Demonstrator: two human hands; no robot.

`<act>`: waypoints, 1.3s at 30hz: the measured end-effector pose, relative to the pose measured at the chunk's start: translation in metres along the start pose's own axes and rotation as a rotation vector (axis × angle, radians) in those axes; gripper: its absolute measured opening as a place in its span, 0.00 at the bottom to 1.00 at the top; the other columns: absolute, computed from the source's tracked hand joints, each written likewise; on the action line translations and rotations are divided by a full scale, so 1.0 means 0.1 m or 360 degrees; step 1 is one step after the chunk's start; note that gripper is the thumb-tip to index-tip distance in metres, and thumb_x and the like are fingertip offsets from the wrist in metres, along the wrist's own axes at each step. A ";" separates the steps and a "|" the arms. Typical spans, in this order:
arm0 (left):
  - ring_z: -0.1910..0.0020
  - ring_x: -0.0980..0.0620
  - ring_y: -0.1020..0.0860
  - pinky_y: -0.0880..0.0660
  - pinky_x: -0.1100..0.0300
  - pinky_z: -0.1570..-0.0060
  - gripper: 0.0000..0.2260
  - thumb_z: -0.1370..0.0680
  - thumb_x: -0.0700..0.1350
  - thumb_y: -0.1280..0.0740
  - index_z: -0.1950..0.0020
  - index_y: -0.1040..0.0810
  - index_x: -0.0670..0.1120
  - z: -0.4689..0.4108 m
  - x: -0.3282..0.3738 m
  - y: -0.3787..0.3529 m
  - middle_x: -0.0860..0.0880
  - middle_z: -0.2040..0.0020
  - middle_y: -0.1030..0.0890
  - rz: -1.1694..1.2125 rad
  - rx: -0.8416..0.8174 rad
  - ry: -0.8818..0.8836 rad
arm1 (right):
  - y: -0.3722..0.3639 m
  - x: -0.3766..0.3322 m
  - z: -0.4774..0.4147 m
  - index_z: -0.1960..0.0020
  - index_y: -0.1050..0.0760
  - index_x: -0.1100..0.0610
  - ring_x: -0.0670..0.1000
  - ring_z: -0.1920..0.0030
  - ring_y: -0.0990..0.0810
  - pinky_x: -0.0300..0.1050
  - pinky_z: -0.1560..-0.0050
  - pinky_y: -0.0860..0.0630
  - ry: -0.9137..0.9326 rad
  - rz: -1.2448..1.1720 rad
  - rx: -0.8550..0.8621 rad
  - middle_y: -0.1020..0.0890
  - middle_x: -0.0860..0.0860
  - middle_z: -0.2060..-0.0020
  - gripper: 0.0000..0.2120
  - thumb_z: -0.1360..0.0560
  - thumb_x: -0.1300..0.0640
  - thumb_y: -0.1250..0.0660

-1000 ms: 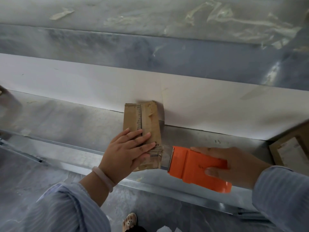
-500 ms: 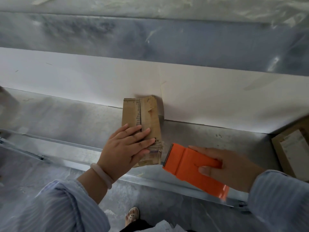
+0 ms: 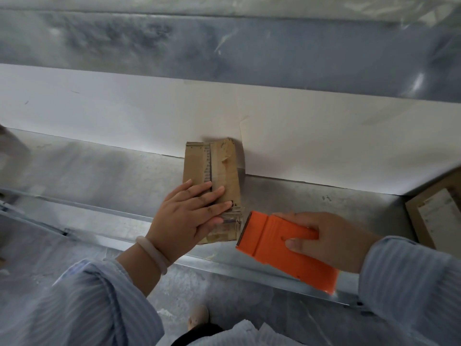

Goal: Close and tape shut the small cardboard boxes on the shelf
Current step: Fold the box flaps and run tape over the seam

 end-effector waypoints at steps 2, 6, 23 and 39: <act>0.33 0.49 0.25 0.29 0.42 0.34 0.16 0.17 0.58 0.44 0.35 0.23 0.56 0.01 0.00 0.00 0.54 0.34 0.22 -0.0013 0.0001 0.0004 | -0.08 0.03 0.03 0.42 0.40 0.22 0.41 0.47 0.22 0.42 0.43 0.25 0.0010 -0.0075 0.0021 0.23 0.35 0.44 0.21 0.23 0.43 0.33; 0.32 0.49 0.26 0.30 0.43 0.33 0.17 0.16 0.58 0.45 0.35 0.23 0.56 0.01 0.00 -0.01 0.54 0.33 0.23 -0.0030 -0.0028 -0.0009 | -0.14 0.05 0.01 0.42 0.38 0.21 0.42 0.45 0.21 0.44 0.40 0.24 0.0008 -0.0151 0.0099 0.22 0.36 0.42 0.21 0.24 0.43 0.32; 0.34 0.48 0.24 0.29 0.43 0.34 0.18 0.16 0.57 0.46 0.36 0.21 0.54 -0.02 0.04 0.02 0.52 0.35 0.21 -0.0054 -0.0035 -0.0011 | -0.13 0.00 0.05 0.36 0.30 0.34 0.42 0.50 0.23 0.40 0.46 0.30 -0.0160 -0.0393 0.0014 0.21 0.41 0.45 0.17 0.23 0.46 0.33; 0.33 0.50 0.25 0.29 0.44 0.34 0.18 0.17 0.58 0.46 0.36 0.21 0.56 -0.03 0.01 0.00 0.54 0.35 0.21 -0.0027 -0.0096 0.0039 | -0.04 0.06 0.17 0.42 0.33 0.28 0.42 0.48 0.23 0.42 0.42 0.30 -0.0208 -0.0243 0.0000 0.23 0.37 0.46 0.15 0.23 0.44 0.33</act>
Point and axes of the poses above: each hand's wrist, its own z-axis away from the middle knuckle, its own y-axis out of the back of the hand, x = y × z, the point moved 7 cm from there along -z, towards the middle knuckle
